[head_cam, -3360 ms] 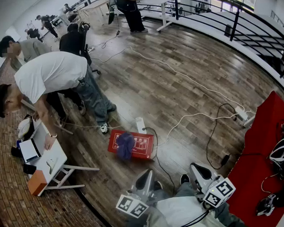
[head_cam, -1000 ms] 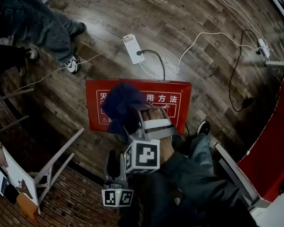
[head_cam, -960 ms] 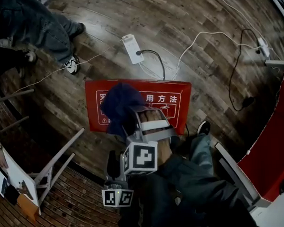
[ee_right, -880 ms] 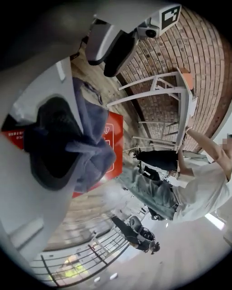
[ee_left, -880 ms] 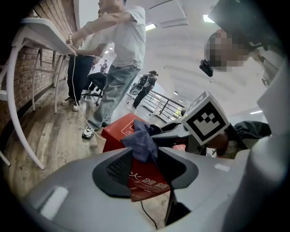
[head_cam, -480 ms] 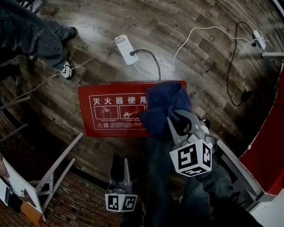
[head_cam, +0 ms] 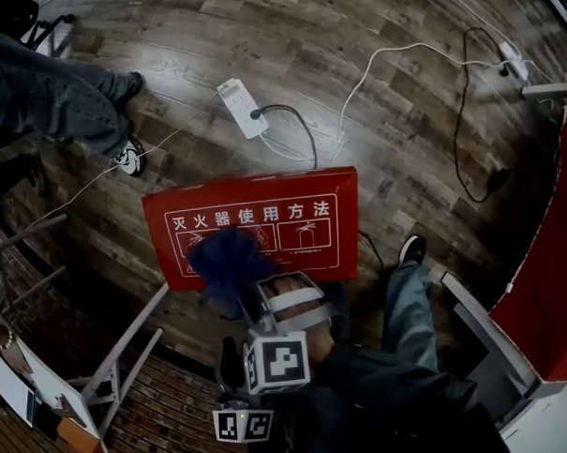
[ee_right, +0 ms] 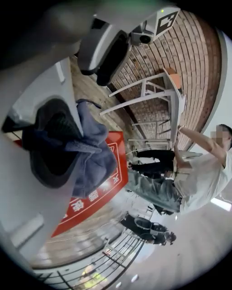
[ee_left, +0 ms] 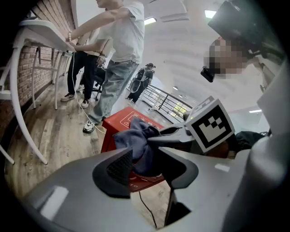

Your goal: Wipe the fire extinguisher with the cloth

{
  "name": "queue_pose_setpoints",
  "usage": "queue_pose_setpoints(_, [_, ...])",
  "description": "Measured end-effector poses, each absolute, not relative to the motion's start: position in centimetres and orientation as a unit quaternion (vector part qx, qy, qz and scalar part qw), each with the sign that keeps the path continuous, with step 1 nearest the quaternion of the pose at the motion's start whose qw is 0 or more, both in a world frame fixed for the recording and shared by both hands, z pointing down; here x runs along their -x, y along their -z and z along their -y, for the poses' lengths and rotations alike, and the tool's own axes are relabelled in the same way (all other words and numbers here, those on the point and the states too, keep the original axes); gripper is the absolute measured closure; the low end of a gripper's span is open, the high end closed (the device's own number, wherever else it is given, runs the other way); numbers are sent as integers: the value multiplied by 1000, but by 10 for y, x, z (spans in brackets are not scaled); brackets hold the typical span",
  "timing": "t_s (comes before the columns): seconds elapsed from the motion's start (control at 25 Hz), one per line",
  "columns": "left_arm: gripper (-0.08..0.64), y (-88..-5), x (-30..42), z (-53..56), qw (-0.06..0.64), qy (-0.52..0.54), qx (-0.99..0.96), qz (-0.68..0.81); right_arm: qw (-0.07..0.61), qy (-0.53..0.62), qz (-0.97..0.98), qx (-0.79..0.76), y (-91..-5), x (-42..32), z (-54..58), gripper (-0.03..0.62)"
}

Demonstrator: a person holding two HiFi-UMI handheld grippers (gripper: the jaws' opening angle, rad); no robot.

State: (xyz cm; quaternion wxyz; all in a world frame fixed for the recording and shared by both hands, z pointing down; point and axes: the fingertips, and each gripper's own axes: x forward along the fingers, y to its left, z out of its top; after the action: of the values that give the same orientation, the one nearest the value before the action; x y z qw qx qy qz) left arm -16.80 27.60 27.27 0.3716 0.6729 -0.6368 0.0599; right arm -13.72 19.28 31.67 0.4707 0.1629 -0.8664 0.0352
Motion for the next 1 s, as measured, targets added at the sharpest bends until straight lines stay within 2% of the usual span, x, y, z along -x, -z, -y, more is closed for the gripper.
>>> queue_pose_setpoints(0.08, [383, -273, 167, -273, 370, -62, -674, 637, 458, -30, 876, -147, -317, 146, -193, 537])
queue_pose_setpoints(0.16, [387, -273, 163, -268, 367, -64, -680, 632, 455, -42, 876, -155, -316, 123, -189, 537])
queue_pose_setpoints(0.32, [387, -276, 150, -258, 365, -56, -690, 623, 464, -91, 848, -239, -310, 14, -173, 537])
queue_pose_setpoints(0.48, [387, -282, 137, -254, 370, -46, -691, 619, 521, -92, 799, -287, -314, -54, -170, 538])
queue_pose_setpoints(0.64, [387, -288, 131, -259, 382, -45, -681, 623, 551, -32, 788, -274, -312, -20, -161, 538])
queue_pose_setpoints(0.88, [387, -288, 143, -260, 376, -57, -677, 630, 469, -6, 863, -189, -310, 121, -142, 537])
queue_pose_setpoints(1.0, [387, -288, 146, -253, 374, -61, -679, 630, 455, -29, 876, -158, -310, 120, -144, 537])
